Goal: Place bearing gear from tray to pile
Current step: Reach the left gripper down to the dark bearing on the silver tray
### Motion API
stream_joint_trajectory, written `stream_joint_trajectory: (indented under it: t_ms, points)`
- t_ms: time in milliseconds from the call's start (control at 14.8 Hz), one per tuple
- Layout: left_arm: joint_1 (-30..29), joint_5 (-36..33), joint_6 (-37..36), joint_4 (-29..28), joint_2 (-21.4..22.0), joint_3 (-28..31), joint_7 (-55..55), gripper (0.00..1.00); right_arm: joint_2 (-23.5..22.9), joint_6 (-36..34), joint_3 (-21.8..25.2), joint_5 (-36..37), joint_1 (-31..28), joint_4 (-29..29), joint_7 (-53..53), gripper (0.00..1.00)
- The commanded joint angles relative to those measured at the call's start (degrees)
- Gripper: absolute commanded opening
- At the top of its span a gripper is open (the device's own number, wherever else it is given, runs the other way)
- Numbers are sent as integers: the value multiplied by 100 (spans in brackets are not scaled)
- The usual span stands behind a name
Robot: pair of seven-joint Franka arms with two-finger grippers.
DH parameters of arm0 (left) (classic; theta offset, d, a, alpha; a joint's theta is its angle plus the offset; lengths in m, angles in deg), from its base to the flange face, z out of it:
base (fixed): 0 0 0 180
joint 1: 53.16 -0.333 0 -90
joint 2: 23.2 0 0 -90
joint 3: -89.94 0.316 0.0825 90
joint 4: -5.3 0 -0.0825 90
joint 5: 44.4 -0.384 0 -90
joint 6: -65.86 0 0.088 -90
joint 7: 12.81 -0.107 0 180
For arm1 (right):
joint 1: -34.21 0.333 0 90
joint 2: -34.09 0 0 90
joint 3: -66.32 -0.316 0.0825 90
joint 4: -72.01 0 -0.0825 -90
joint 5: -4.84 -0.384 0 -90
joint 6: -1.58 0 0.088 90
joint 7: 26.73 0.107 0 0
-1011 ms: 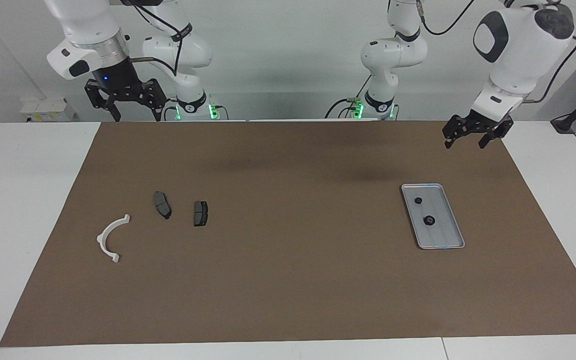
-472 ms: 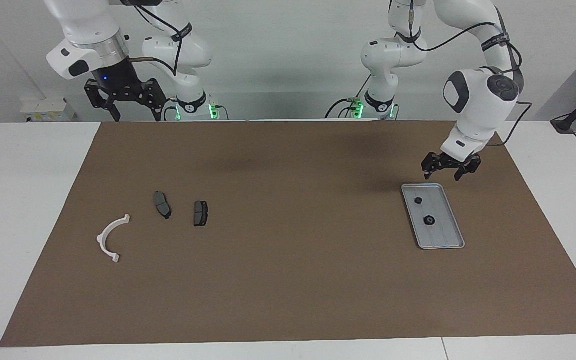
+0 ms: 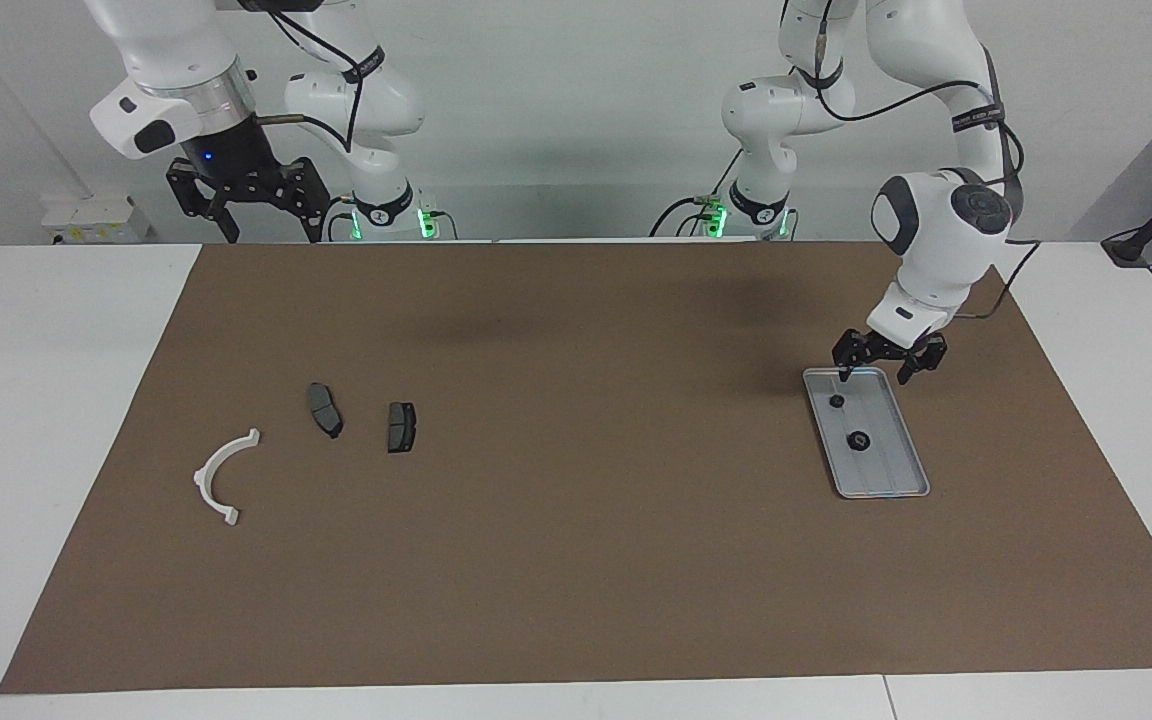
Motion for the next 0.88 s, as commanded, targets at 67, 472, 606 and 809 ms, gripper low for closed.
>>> stream_joint_trajectory:
  t_ms: [67, 472, 606, 809]
  points:
    - [56, 32, 426, -43, -294, 12, -28, 95, 92, -45, 4, -109, -64, 26, -117, 100]
    - [215, 32, 444, -61, -373, 3, 385, 91, 92, -45, 4, -109, -64, 35, -117, 100]
    - [276, 32, 453, -87, -373, 3, 455, 91, 92, -45, 4, -109, -64, 44, -117, 100]
    - [285, 41, 471, -114, -373, 12, 455, 90, 101, -45, 4, -109, -73, 44, -125, 100]
